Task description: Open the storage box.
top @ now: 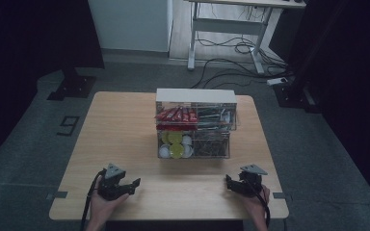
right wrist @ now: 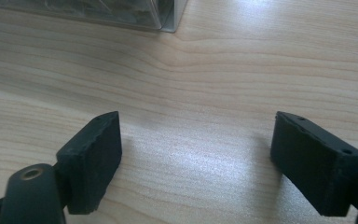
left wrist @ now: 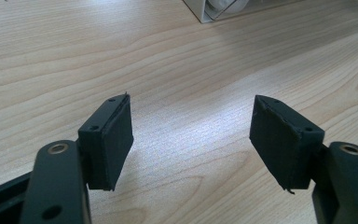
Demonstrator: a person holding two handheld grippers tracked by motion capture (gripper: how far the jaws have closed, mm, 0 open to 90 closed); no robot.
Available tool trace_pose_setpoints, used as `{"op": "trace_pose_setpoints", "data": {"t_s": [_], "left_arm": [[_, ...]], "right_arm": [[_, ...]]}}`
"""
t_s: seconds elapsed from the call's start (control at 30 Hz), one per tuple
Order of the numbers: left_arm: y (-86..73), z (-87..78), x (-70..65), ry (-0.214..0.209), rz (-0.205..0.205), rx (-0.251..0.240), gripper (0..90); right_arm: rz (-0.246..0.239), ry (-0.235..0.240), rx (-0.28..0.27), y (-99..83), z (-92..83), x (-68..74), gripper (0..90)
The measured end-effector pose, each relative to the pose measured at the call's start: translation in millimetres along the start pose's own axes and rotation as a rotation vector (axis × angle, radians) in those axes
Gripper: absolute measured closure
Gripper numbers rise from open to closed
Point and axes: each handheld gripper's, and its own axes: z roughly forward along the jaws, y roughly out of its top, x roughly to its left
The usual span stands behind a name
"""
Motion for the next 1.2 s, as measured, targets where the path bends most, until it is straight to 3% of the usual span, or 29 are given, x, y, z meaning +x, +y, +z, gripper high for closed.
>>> {"op": "trace_pose_setpoints", "data": {"t_s": [0.43, 0.77, 0.97, 1.0, 1.2], "left_arm": [[-1.2, 3.3, -2.2, -0.004, 0.006, 0.014, 30.3], [-1.0, 3.0, -2.6, -0.006, 0.006, 0.013, 30.2], [-0.6, 1.1, -1.1, -0.004, -0.002, 0.003, 30.2], [-0.7, 0.7, -0.3, -0.002, -0.002, 0.006, 30.2], [-0.6, 0.7, 0.3, -0.003, -0.004, 0.006, 30.1]], "right_arm": [[0.005, 0.002, -0.024, -1.1, -2.8, -1.7, 33.0], [0.047, 0.061, -0.047, -2.9, -6.7, -11.9, 48.7], [0.049, 0.085, -0.075, -0.2, -13.9, -13.1, 63.2], [0.042, 0.091, -0.080, 1.2, -17.0, -13.1, 69.8], [0.024, 0.132, -0.117, 6.1, -27.8, -11.4, 81.2]]}}
